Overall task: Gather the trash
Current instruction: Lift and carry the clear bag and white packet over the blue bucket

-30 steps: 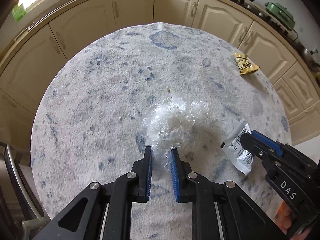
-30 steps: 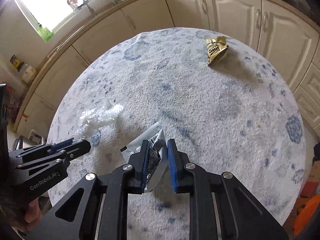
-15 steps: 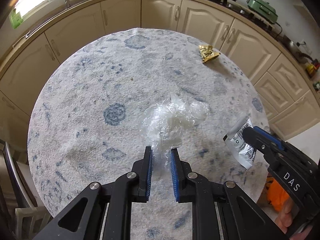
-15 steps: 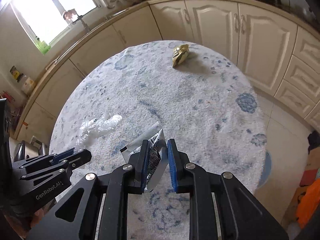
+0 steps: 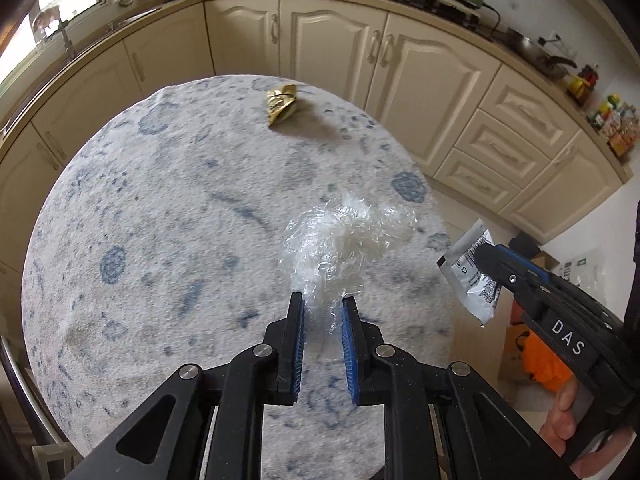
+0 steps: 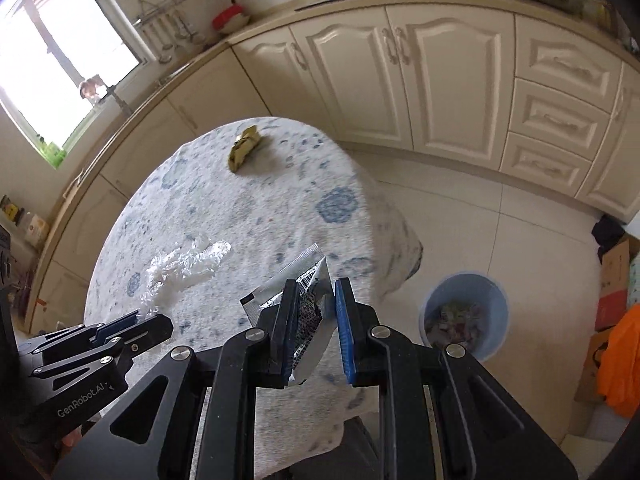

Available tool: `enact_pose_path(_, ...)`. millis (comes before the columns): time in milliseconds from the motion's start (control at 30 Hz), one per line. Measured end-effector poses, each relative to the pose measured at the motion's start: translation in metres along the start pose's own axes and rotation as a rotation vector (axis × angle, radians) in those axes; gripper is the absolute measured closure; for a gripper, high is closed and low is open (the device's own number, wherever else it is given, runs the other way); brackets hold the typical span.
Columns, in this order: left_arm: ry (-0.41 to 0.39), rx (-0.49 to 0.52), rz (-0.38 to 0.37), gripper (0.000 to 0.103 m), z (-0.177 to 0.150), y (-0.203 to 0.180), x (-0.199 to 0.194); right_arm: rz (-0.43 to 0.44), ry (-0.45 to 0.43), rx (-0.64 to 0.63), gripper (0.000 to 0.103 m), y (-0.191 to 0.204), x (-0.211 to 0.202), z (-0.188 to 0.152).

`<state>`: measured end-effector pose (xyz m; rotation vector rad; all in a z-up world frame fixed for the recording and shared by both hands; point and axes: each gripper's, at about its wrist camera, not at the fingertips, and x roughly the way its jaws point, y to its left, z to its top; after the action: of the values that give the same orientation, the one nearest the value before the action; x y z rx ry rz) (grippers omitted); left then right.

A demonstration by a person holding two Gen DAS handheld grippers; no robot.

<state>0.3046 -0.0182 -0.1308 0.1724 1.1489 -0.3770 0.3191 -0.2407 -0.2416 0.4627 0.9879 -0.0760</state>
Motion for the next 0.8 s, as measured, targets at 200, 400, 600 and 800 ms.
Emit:
enact_pose_path(200, 0.027, 0.081, -0.034, 0.09, 0.015, -0.056, 0.019, -0.048, -0.018, 0.086, 0.085, -0.055, -0.012, 0.006)
enact_pose_path(400, 0.058, 0.162, -0.065, 0.09, 0.03, -0.108, 0.039, -0.097, -0.031, 0.169, 0.085, -0.109, -0.025, 0.009)
enact_pose_path(600, 0.106, 0.231, -0.099, 0.089, 0.045, -0.158, 0.066, -0.146, -0.042, 0.232, 0.085, -0.153, -0.036, 0.01)
enact_pose_path(800, 0.154, 0.271, -0.124, 0.089, 0.061, -0.199, 0.098, -0.179, -0.029, 0.285, 0.085, -0.19, -0.04, 0.011)
